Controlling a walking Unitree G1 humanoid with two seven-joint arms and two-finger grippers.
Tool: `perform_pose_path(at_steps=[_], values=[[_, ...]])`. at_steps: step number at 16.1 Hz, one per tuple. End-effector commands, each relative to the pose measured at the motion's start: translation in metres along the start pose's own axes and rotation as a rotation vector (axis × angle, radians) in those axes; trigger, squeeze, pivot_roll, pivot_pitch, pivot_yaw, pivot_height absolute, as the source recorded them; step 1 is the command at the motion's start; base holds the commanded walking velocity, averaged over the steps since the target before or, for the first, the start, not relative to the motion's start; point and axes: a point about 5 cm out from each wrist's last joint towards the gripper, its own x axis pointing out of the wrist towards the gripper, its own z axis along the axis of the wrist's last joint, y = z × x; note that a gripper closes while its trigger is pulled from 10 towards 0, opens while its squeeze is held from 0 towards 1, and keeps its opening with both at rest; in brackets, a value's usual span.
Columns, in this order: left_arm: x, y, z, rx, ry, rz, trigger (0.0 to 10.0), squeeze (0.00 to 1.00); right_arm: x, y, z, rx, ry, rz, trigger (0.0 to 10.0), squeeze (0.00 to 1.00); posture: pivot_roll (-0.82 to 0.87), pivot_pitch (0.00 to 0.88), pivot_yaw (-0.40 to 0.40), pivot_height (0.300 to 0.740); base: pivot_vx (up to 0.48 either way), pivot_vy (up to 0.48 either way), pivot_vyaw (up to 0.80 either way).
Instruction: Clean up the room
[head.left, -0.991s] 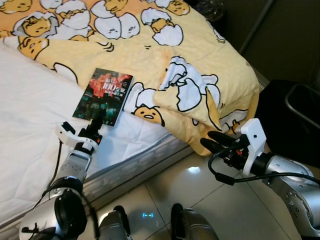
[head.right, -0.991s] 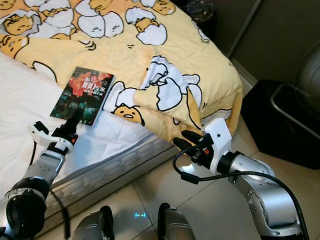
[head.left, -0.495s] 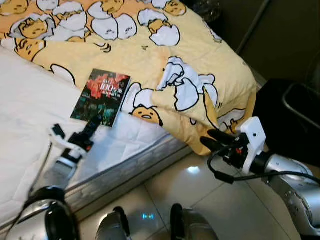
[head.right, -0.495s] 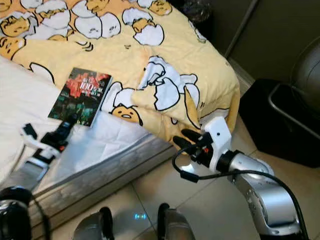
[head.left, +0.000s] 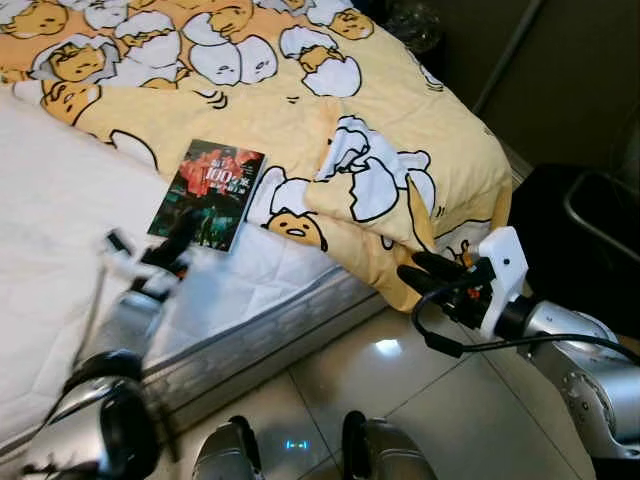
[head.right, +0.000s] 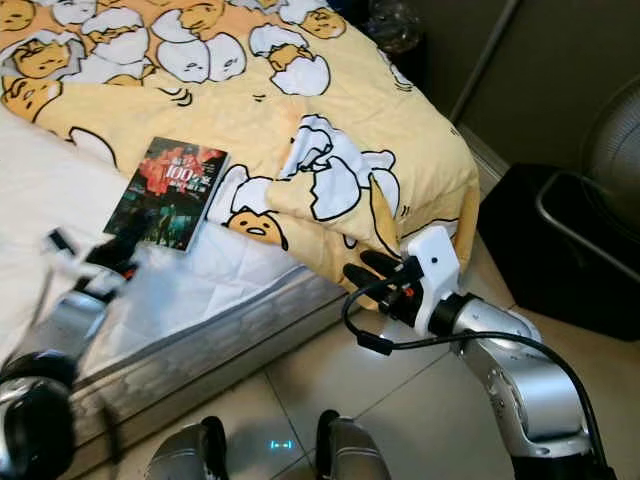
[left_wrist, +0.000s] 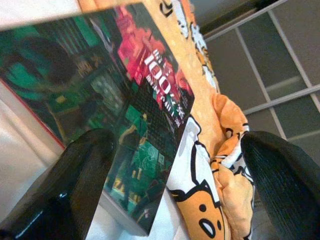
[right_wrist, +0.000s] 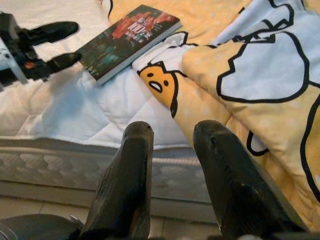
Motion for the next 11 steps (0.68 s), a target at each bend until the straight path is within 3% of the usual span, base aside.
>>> perform_pose_path(at_steps=[1,3,5,8,9,10,11], values=[[-0.002,0.007,-0.009,0.007,0.014,0.088,10.0,0.00,-0.002,0.000,-0.002,0.013,0.001,-0.002,10.0,0.00,-0.24,0.192,-0.036,0.740,0.000,0.000,0.00],[0.000,0.010,-0.012,-0.020,-0.014,0.181,10.0,0.00,-0.003,-0.001,-0.002,0.009,0.008,-0.001,10.0,0.00,-0.24,0.227,-0.040,0.740,0.000,0.000,0.00],[-0.002,0.013,-0.014,-0.020,-0.028,0.224,10.0,0.00,-0.006,-0.001,-0.003,0.011,0.013,-0.001,10.0,0.00,-0.25,0.205,-0.036,0.740,0.000,0.000,0.00],[-0.007,0.017,0.000,-0.019,-0.102,0.219,10.0,0.00,-0.009,0.000,-0.003,0.013,0.018,-0.001,10.0,0.00,-0.26,0.218,-0.035,0.740,0.000,0.000,0.00],[-0.012,0.022,0.006,-0.052,-0.132,0.223,10.0,0.00,-0.011,0.000,-0.005,0.014,0.023,-0.003,10.0,0.00,-0.26,0.209,-0.031,0.740,0.000,0.000,0.00],[-0.022,0.027,0.016,-0.088,-0.154,0.152,10.0,0.00,-0.013,-0.001,-0.004,0.015,0.024,-0.008,10.0,0.00,-0.26,0.210,-0.031,0.740,0.000,0.000,0.00],[-0.029,0.031,0.016,-0.083,-0.144,0.141,10.0,0.00,-0.013,-0.002,-0.004,0.017,0.022,-0.013,10.0,0.00,-0.25,0.219,-0.034,0.740,0.000,0.000,0.00]])
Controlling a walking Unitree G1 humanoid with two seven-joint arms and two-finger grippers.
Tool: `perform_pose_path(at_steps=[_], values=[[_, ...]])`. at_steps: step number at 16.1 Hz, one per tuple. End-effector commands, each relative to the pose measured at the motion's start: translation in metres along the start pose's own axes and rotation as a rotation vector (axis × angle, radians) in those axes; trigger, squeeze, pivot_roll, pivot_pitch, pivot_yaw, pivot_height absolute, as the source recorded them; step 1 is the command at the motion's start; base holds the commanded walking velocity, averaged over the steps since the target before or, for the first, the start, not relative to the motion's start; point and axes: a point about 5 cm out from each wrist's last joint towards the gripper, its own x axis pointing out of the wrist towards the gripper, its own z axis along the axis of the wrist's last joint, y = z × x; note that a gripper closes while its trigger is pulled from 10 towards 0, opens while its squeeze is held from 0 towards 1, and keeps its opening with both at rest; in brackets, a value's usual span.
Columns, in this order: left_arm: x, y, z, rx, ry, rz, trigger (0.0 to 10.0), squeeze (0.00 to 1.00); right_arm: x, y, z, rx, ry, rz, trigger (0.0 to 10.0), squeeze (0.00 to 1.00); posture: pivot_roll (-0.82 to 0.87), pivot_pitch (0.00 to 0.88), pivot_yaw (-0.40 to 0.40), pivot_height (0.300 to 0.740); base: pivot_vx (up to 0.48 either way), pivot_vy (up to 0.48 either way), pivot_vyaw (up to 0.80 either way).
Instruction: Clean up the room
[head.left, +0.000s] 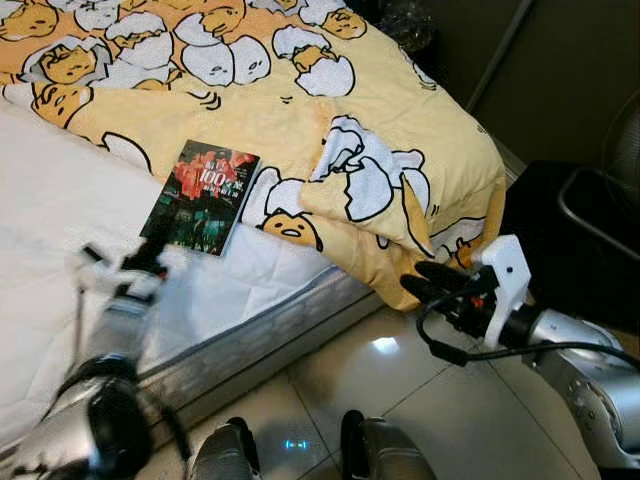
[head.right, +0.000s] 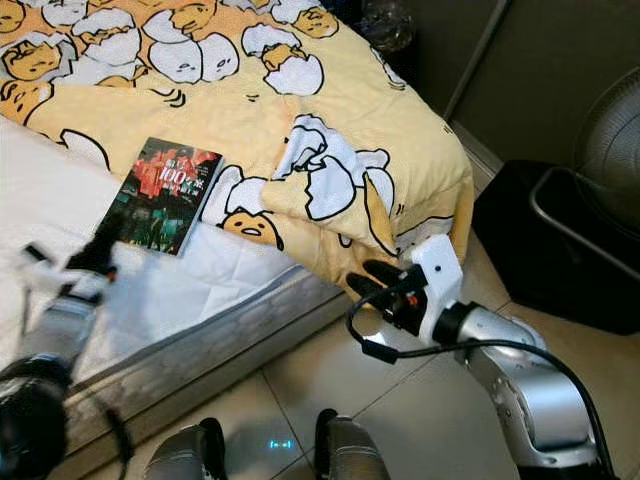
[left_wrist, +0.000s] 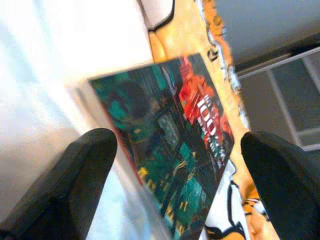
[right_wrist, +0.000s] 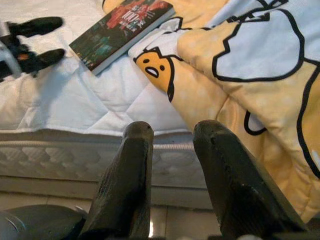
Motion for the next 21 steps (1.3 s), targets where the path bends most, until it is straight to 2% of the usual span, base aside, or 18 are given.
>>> perform_pose_path(at_steps=[1,2,4,6,7,12,17,18,20,21], values=[[-0.007,0.007,-0.003,-0.006,0.014,0.003,10.0,0.00,-0.005,-0.002,0.005,-0.015,-0.007,-0.010,10.0,0.00,-0.25,0.219,-0.035,0.740,0.000,0.000,0.00],[-0.011,0.012,-0.006,0.002,0.020,0.045,10.0,0.00,-0.005,-0.002,0.004,-0.011,-0.006,-0.011,10.0,0.00,-0.25,0.212,-0.041,0.740,0.000,0.000,0.00],[-0.010,0.011,-0.015,-0.047,0.019,0.060,10.0,0.00,-0.002,0.002,0.003,-0.005,0.000,0.010,10.0,0.00,-0.26,0.217,-0.052,0.740,0.000,0.000,0.00],[-0.003,0.002,-0.023,-0.079,0.034,0.024,10.0,0.00,-0.001,0.003,0.004,-0.003,0.002,0.019,10.0,0.00,-0.27,0.224,-0.059,0.740,0.000,0.000,0.00],[0.006,-0.009,-0.031,-0.096,0.056,-0.006,10.0,0.00,0.000,0.003,0.005,-0.004,0.004,0.024,10.0,0.00,-0.28,0.244,-0.065,0.740,0.000,0.000,0.00],[0.015,-0.022,-0.045,-0.094,0.105,-0.001,10.0,0.00,-0.007,0.004,0.005,-0.004,0.013,0.019,10.0,0.00,-0.31,0.234,-0.051,0.740,0.000,0.000,0.00],[0.012,-0.013,-0.045,-0.080,0.087,0.101,10.0,0.00,-0.013,0.005,0.003,0.004,0.026,0.007,10.0,0.00,-0.32,0.252,-0.050,0.740,0.000,0.000,0.00],[0.006,-0.004,-0.047,-0.066,0.089,0.169,10.0,0.00,-0.014,0.007,0.002,0.006,0.033,0.010,10.0,0.00,-0.33,0.243,-0.053,0.740,0.000,0.000,0.00],[0.006,-0.004,-0.046,-0.065,0.076,0.157,10.0,0.00,-0.014,0.008,0.003,0.005,0.032,0.013,10.0,0.00,-0.34,0.244,-0.057,0.740,0.000,0.000,0.00],[0.012,-0.012,-0.039,-0.132,0.002,0.111,10.0,0.00,-0.014,0.008,0.005,0.006,0.031,0.020,10.0,0.00,-0.34,0.246,-0.067,0.740,0.000,0.000,0.00]])
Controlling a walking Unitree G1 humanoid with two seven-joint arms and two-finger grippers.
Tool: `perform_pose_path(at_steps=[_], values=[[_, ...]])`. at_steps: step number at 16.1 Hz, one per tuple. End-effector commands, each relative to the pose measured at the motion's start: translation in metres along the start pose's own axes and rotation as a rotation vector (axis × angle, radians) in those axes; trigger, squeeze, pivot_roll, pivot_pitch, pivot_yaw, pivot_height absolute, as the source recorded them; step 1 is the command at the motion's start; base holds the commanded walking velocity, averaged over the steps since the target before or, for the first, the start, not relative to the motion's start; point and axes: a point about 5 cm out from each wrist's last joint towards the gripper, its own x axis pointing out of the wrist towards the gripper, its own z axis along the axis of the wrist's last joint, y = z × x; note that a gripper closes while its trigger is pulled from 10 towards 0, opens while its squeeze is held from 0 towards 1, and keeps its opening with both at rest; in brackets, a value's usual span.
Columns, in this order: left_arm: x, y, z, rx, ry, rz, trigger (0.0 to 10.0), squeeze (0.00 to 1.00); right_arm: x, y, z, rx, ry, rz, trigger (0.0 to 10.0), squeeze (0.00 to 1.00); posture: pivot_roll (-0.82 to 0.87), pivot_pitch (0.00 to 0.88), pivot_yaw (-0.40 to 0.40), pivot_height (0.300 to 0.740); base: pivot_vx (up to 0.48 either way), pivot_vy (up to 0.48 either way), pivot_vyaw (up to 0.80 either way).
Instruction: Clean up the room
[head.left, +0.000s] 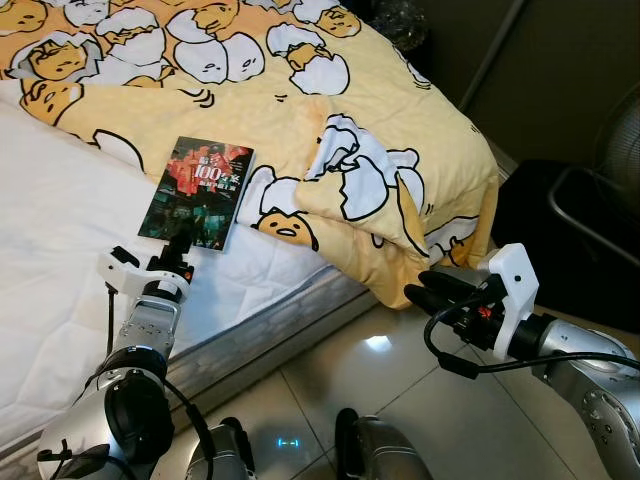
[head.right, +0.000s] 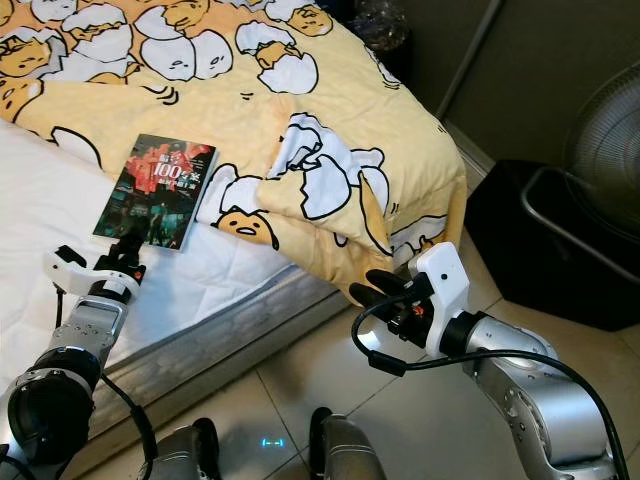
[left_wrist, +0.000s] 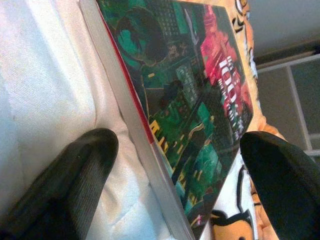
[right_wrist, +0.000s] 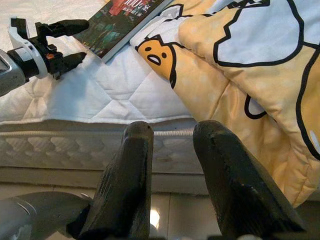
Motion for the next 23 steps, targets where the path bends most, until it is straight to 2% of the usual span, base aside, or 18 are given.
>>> perform_pose_path(at_steps=[1,3,7,10,14,16,19,22,23], values=[[-0.001,0.000,-0.002,-0.057,-0.025,-0.005,10.0,0.00,-0.004,0.001,0.005,-0.011,-0.003,0.004,10.0,0.00,-0.34,0.246,-0.067,0.740,0.000,0.000,0.00],[0.004,-0.012,-0.004,-0.083,-0.016,-0.094,10.0,0.00,-0.004,0.000,0.007,-0.018,0.001,0.010,10.0,0.00,-0.35,0.246,-0.072,0.740,0.000,0.000,0.00],[0.006,-0.018,-0.011,-0.106,0.016,-0.151,10.0,0.00,-0.011,0.001,0.007,-0.019,0.015,0.007,10.0,0.00,-0.37,0.235,-0.072,0.740,0.000,0.000,0.00],[0.006,-0.015,-0.017,-0.032,0.067,-0.093,10.0,0.00,-0.014,0.002,0.007,-0.020,0.025,0.006,10.0,0.00,-0.39,0.236,-0.073,0.740,0.000,0.000,0.00],[0.005,-0.011,-0.023,0.018,0.075,-0.017,10.0,0.00,-0.017,0.004,0.007,-0.021,0.038,0.015,10.0,0.00,-0.40,0.233,-0.074,0.740,0.000,0.000,0.00],[0.008,-0.016,-0.021,-0.024,0.040,-0.027,10.0,0.00,-0.020,0.005,0.008,-0.021,0.040,0.017,10.0,0.00,-0.41,0.242,-0.080,0.740,0.000,0.000,0.00],[0.008,-0.012,-0.018,0.039,0.014,0.044,10.0,0.00,-0.023,0.010,0.005,-0.011,0.038,0.006,10.0,0.00,-0.40,0.282,-0.101,0.740,0.000,0.000,0.00],[0.010,-0.016,-0.013,-0.010,-0.029,0.026,10.0,0.00,-0.020,0.010,0.007,0.002,0.009,-0.013,10.0,0.00,-0.39,0.299,-0.108,0.740,0.000,0.000,0.00],[0.014,-0.024,-0.014,0.030,-0.011,-0.013,10.0,0.00,-0.017,0.004,0.010,-0.013,-0.044,-0.071,10.0,0.00,-0.35,0.328,-0.110,0.740,0.000,0.000,0.00]])
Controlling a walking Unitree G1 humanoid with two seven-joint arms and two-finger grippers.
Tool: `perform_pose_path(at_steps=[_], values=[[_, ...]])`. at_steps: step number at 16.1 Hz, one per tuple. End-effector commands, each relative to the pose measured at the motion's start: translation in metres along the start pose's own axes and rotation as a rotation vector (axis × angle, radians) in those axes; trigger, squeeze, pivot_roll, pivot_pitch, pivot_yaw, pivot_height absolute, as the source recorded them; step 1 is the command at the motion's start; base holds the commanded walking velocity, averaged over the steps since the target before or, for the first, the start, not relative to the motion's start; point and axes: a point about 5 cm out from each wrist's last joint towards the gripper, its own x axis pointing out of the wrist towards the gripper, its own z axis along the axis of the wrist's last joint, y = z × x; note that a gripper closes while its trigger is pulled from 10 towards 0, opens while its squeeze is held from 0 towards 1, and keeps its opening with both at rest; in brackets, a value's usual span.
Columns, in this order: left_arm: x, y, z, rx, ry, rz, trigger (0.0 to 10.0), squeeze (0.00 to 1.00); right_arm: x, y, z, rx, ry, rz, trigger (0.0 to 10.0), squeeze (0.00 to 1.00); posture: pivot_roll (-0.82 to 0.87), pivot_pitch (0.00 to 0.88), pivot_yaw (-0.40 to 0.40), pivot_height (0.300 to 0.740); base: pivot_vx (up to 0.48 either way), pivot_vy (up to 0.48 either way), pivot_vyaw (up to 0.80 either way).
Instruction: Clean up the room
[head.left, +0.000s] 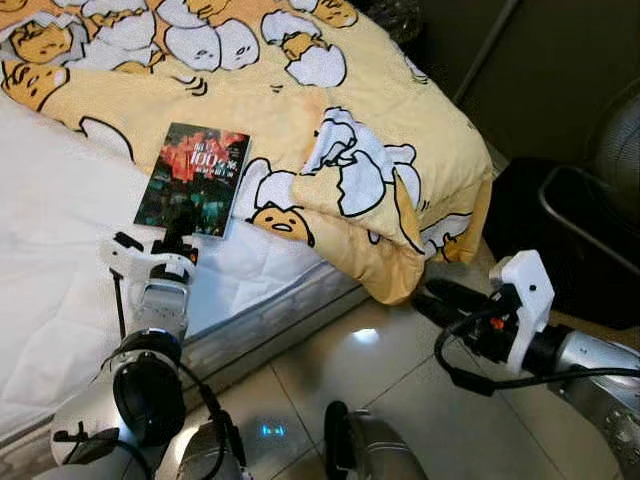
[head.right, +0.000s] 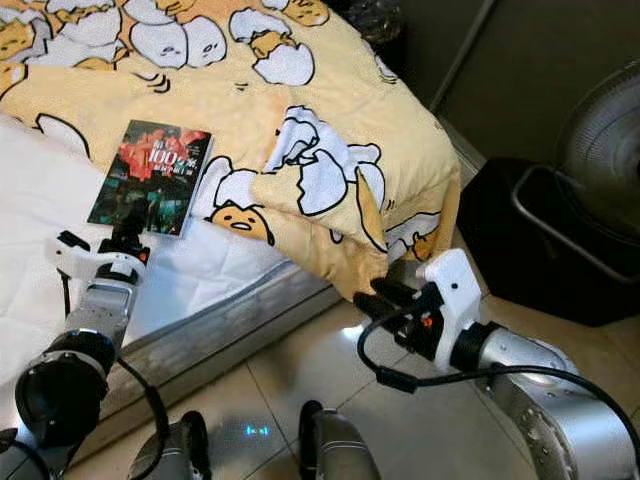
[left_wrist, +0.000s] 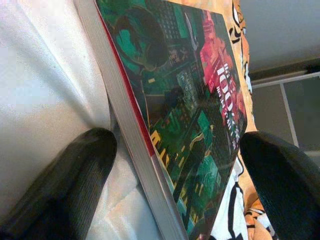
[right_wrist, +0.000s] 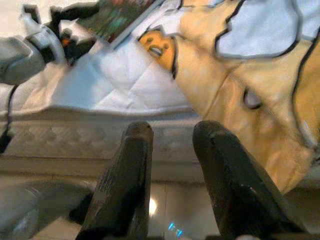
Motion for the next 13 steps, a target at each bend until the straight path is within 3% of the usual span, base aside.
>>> perform_pose_path(at_steps=[1,2,3,4,7,10,13], values=[[0.000,-0.003,-0.010,0.020,0.048,-0.003,10.0,0.00,-0.003,-0.008,0.002,-0.017,-0.029,-0.065,10.0,0.00,-0.35,0.328,-0.110,0.740,0.000,0.000,0.00],[0.002,-0.006,-0.011,0.100,0.076,-0.018,10.0,0.00,0.003,-0.013,0.003,-0.067,-0.054,-0.100,10.0,0.00,-0.34,0.332,-0.104,0.740,0.000,0.000,0.00],[0.002,-0.007,-0.010,0.126,0.089,-0.025,10.0,0.00,0.008,-0.015,-0.004,-0.121,-0.018,-0.103,10.0,0.00,-0.33,0.341,-0.087,0.740,0.000,0.000,0.00],[0.003,-0.008,-0.007,0.143,0.091,-0.032,10.0,0.00,0.021,-0.021,-0.030,-0.144,0.049,-0.121,10.0,0.00,-0.32,0.341,-0.069,0.740,0.000,0.000,0.00],[0.007,-0.012,-0.003,0.128,0.082,-0.048,10.0,0.00,0.042,-0.025,-0.062,-0.093,0.087,-0.090,10.0,0.00,-0.29,0.344,-0.048,0.740,0.000,0.000,0.00],[0.009,-0.018,-0.001,0.100,0.078,-0.099,10.0,0.00,0.056,-0.016,-0.067,-0.108,0.066,-0.037,10.0,0.00,-0.30,0.345,-0.052,0.740,0.000,0.000,0.00],[0.011,-0.027,0.002,-0.017,0.048,-0.215,10.0,0.00,0.059,-0.004,-0.067,-0.124,0.025,0.033,10.0,0.00,-0.32,0.341,-0.064,0.740,0.000,0.000,0.00]])
